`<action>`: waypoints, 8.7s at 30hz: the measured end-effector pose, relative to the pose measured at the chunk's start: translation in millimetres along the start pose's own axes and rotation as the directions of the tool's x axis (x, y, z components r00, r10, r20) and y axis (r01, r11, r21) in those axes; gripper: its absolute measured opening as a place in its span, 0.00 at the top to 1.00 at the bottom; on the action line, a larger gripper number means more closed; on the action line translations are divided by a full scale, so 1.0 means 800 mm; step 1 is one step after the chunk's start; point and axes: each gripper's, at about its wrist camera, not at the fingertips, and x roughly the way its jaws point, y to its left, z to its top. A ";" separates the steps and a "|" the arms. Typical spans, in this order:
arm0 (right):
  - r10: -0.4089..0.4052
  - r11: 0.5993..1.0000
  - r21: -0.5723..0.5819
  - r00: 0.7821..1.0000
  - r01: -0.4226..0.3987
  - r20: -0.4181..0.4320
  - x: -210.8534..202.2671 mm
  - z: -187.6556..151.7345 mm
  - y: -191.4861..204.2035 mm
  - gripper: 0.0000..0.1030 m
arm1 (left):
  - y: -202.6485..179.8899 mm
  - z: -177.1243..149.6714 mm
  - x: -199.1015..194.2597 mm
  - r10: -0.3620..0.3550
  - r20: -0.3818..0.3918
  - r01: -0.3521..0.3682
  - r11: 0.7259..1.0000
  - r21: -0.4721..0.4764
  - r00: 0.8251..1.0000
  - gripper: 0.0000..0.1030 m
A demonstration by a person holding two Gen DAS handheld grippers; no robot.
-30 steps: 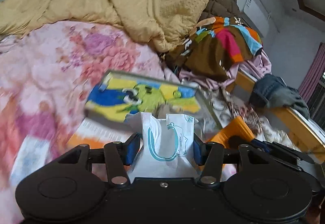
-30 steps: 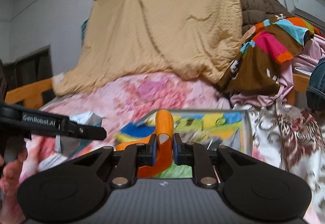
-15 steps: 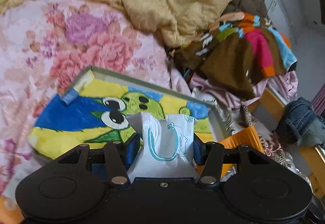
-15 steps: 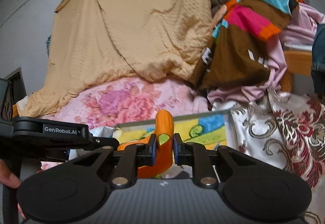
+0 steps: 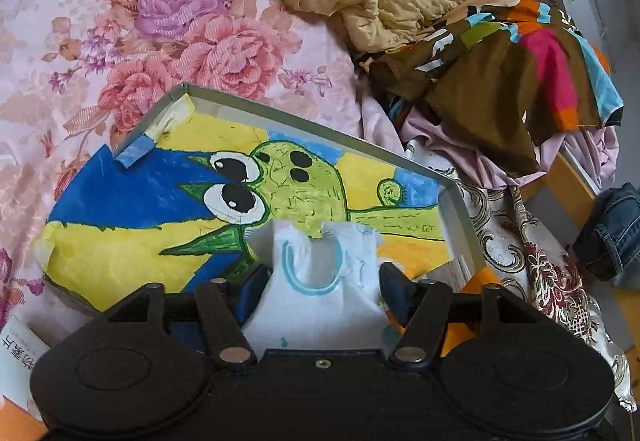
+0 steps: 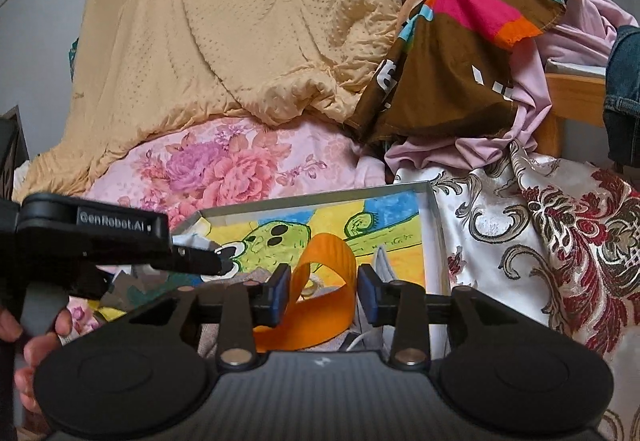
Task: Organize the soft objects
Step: 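Open both tools to release the white bag and orange strip into the tray, then withdraw both open tools from the tray back over the pile, then move the left tool toward the white towel while the right tool approaches the striped sock, then grasp the white towel with the left tool while the right tool grasps the navy striped sock, then lift and carry the white towel and navy sock with both tools over the tray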
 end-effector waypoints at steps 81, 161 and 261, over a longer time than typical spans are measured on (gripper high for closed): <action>-0.014 0.993 -0.120 0.999 0.020 0.053 -0.359 -0.109 0.138 0.00 | 0.052 -0.291 -0.409 0.179 0.243 -0.208 0.973 0.098 0.953 0.01; 0.277 0.936 -0.052 0.823 -0.347 -0.496 -0.235 -0.173 0.157 0.31 | 0.080 -0.269 -0.274 -0.125 -0.198 0.107 0.989 -0.101 0.972 0.82; 0.001 0.815 -0.579 0.999 0.017 0.032 -0.308 -0.137 0.193 0.95 | 0.011 -0.237 -0.380 -0.035 0.259 -0.043 0.957 0.288 0.965 0.92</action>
